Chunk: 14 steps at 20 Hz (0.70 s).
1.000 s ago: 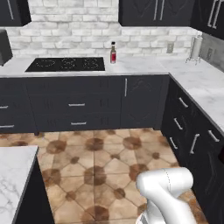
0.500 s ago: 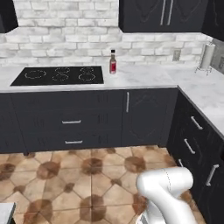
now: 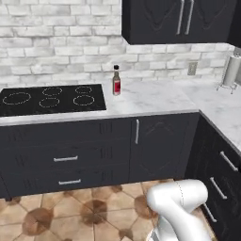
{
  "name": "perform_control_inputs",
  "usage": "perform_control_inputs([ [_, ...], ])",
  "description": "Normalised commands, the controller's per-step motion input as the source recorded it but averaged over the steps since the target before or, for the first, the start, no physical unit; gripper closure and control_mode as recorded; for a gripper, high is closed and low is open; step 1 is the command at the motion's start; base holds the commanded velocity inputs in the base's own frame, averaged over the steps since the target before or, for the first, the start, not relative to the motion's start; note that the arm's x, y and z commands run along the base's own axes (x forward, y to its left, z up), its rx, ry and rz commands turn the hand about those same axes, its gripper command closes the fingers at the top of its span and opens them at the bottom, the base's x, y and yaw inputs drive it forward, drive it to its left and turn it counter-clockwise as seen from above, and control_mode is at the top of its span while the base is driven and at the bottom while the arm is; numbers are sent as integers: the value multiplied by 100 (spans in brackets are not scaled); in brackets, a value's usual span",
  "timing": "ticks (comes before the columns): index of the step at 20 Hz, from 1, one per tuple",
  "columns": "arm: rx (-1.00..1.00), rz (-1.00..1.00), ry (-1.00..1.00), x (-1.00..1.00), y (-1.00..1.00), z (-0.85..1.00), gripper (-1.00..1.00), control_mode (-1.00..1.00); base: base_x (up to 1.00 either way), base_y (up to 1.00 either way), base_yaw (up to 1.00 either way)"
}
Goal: Take 2 condiments from the cabinet and move them on the counter near the stove.Make sure the condiments are lined up with each other, next to each other.
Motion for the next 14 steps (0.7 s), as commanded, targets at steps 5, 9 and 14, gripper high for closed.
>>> perform_control_inputs([
  [5, 0, 0, 0, 0, 0, 0, 100, 100, 100, 21, -6],
  [9, 0, 0, 0, 0, 0, 0, 100, 100, 100, 27, -5],
  [14, 0, 0, 0, 0, 0, 0, 100, 100, 100, 29, -7],
])
